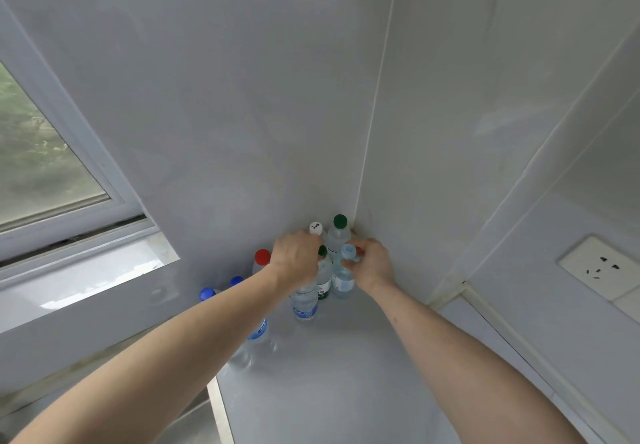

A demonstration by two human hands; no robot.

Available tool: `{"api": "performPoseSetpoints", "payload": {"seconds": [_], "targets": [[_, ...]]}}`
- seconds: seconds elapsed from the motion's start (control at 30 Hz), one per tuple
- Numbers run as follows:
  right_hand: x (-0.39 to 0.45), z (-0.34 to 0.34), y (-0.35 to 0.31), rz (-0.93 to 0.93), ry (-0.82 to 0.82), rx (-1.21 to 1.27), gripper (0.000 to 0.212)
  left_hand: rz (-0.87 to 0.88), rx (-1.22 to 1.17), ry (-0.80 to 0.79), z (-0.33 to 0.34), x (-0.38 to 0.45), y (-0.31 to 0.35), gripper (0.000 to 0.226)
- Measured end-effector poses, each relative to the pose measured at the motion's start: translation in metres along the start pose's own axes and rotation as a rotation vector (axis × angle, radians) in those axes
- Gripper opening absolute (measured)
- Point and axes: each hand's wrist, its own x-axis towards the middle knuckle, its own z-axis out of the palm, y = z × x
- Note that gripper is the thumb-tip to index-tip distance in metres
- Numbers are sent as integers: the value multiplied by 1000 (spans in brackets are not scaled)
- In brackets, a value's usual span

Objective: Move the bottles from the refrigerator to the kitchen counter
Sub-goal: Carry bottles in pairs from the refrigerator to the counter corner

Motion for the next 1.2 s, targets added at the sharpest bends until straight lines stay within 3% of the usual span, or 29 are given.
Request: {"api": "performPoseSetpoints", "payload": {"seconds": [0.13, 0.33, 0.5, 0.6, 0.77, 0.93, 1.07, 1.2], "targets": [[-8, -5, -2, 30, 2, 89, 43, -24, -83, -10, -5, -16, -2, 28], [-47, -21, -8, -46, 85, 156, 44, 22, -292, 59, -23, -74, -1, 39], [-130, -32, -3, -52, 133, 308, 43, 59, -463, 150, -28, -162, -6, 35], [-198, -36, 4, -40, 93, 359, 45, 15, -555, 125, -20, -219, -18, 34], [-282, -37, 15, -1, -30, 236, 46, -46, -606, 85, -1, -285, -30, 35], [-335, -47, 31, 21, -162, 70, 53, 36, -633, 6, 9, -311, -16, 40], [-371, -66, 42, 70, -148, 24, 57, 150, -605, -49, 5, -318, 12, 43], [-417, -95, 58, 150, -15, 52, 57, 293, -562, -97, -5, -318, 52, 42]]}}
